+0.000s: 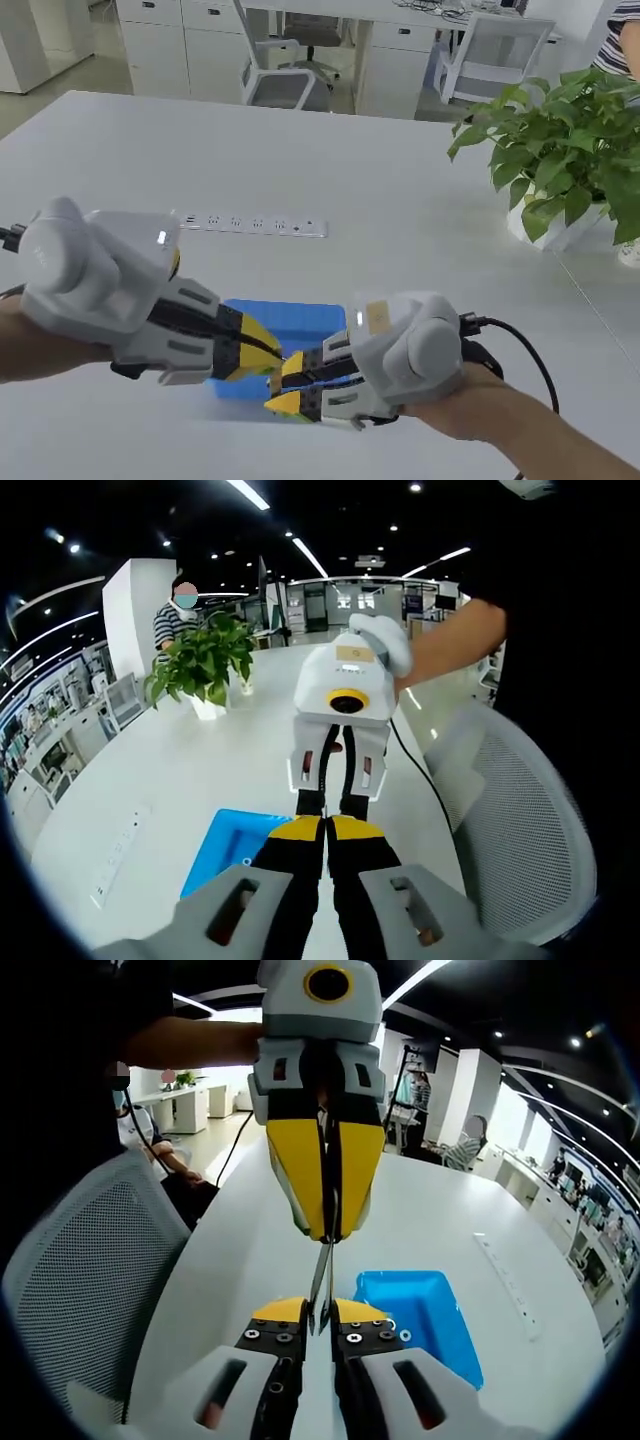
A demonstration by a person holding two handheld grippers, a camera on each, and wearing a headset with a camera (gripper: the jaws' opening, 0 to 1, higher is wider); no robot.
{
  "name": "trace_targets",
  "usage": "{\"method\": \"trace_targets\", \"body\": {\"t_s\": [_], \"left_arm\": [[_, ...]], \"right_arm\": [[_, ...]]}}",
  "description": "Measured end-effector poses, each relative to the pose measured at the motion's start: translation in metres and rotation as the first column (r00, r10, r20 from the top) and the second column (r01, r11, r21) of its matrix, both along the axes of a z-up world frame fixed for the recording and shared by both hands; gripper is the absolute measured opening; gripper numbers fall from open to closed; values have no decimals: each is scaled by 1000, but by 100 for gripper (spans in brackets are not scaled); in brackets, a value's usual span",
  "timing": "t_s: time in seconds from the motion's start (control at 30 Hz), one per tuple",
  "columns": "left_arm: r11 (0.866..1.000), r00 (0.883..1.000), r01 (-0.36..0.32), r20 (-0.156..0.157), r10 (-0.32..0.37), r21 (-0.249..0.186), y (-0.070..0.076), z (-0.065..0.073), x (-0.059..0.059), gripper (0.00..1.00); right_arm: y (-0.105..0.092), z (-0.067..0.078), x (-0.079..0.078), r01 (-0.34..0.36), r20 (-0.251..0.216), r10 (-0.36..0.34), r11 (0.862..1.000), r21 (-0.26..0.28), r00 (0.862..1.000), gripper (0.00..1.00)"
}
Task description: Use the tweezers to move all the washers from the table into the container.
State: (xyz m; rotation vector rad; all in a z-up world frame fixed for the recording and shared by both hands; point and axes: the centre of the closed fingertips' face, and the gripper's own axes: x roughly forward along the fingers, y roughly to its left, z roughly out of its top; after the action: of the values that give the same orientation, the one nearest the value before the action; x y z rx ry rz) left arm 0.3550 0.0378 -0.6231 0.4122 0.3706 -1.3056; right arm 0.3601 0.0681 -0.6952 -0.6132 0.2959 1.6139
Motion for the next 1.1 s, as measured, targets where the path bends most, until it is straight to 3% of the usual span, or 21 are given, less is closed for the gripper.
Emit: {"method": "trace_targets", "body": {"t_s": [0.43, 0.63, 0.7, 0.77, 0.87, 0.97, 1.1], "left_arm": [[998, 1000, 19, -20, -17, 68, 11, -17, -7, 5], [990, 999, 34, -19, -31, 135, 18, -31, -10, 5], [982, 999, 41, -18, -38, 183, 23, -40, -11, 5], [980, 999, 41, -35, -35, 195, 25, -45, -12, 5], [974, 999, 46, -33, -40, 221, 27, -50, -12, 5], [953, 998, 57, -36, -48, 298, 36, -66, -13, 5], [942, 998, 59, -39, -49, 331, 41, -81, -12, 5]], "right_arm": [[-6, -13, -4, -31, 9, 32, 996, -80, 999, 7], [-9, -21, -6, -49, 18, 52, 990, -130, 998, 7], [-11, -25, -5, -50, 22, 54, 987, -154, 998, 7], [-12, -27, -6, -54, 20, 59, 985, -166, 998, 7], [-13, -30, -6, -56, 18, 60, 983, -176, 998, 7], [-14, -31, -6, -56, 16, 59, 982, -183, 998, 7], [-14, -35, -7, -58, 15, 62, 980, -192, 998, 7]]}}
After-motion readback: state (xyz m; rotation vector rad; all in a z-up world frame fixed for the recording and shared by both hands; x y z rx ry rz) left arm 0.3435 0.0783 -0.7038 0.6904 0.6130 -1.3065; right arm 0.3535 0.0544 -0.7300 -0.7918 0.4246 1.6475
